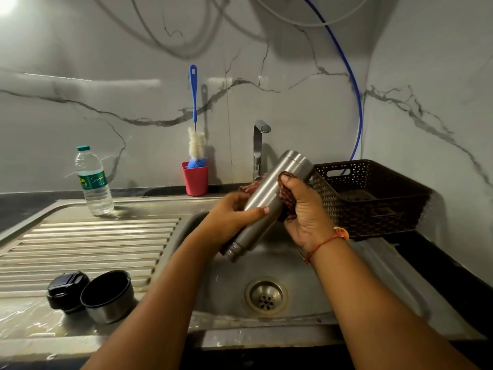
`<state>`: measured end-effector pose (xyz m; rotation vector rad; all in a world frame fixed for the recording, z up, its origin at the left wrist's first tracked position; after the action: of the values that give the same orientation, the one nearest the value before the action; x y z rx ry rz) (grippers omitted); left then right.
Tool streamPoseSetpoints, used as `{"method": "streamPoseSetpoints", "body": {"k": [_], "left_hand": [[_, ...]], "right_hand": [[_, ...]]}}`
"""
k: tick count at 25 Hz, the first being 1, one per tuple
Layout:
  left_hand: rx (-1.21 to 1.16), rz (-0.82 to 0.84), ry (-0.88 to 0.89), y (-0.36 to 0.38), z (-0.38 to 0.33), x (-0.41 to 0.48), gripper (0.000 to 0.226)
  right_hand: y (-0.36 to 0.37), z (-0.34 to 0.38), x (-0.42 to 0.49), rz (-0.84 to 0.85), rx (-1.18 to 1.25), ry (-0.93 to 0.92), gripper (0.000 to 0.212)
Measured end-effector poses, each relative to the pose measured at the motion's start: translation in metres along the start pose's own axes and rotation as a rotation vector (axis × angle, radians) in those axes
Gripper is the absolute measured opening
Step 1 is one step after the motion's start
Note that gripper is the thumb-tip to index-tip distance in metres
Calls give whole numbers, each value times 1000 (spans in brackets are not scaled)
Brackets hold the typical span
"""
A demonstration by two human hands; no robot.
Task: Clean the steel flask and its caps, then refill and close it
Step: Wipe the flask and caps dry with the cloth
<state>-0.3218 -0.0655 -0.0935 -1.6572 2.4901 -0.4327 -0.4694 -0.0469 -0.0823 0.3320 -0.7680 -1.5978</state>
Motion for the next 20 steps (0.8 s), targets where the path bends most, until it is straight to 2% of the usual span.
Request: {"method": "streamPoseSetpoints", "body": {"k": [1, 3, 4, 5, 6, 8, 10, 11, 13, 14, 15, 17, 19, 20], "left_hand": [[209, -95, 98, -2, -8, 2, 76], [633, -145, 230, 18, -12, 4, 93], [729, -165, 243, 23, -11, 4, 96], [719, -175, 218, 22, -10, 4, 93], [599, -129, 174, 20, -9, 4, 88], [98, 139, 10, 28, 2, 1, 81], [-339, 424, -161, 43, 8, -18, 85], [-447, 544, -201, 50, 9, -28, 89], [-532, 659, -197, 53, 8, -34, 92], [-522, 627, -204, 49, 8, -31, 92], [-468, 529, -204, 40, 9, -25, 91], [-259, 223, -112, 14, 3, -9, 80], [142, 6, 92, 3, -16, -2, 66], [389, -52, 176, 7, -25, -3, 68]], "right_hand": [[-8, -1, 4, -77, -16, -28, 40], [-16, -4, 5, -164, -68, -47, 46], [-17, -6, 5, -170, -107, -40, 46], [-14, -6, 4, -147, -128, -20, 45], [-11, -4, 2, -107, -121, 4, 42], [0, -1, -3, 17, -47, 67, 43], [8, -1, -5, 115, 59, 123, 68], [9, -2, -5, 145, 89, 134, 80], [11, -2, -4, 186, 110, 123, 85], [10, 0, -2, 174, 118, 108, 81], [9, 3, -2, 146, 128, 88, 74], [4, 9, 1, 58, 127, 32, 53], [-3, 9, 2, -45, 60, 0, 41], [-6, 8, 4, -76, 17, -11, 40]]}}
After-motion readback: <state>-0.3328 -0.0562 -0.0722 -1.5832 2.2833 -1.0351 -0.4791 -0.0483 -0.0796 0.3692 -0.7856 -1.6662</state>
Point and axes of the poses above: each hand's wrist, its own x-axis towards the middle knuckle, its own y-axis out of the palm, z = x × y, the point moved 9 cm from there along x, towards the middle knuckle, and after that the axes turned 1 degree about x, right-handed, at the moved point
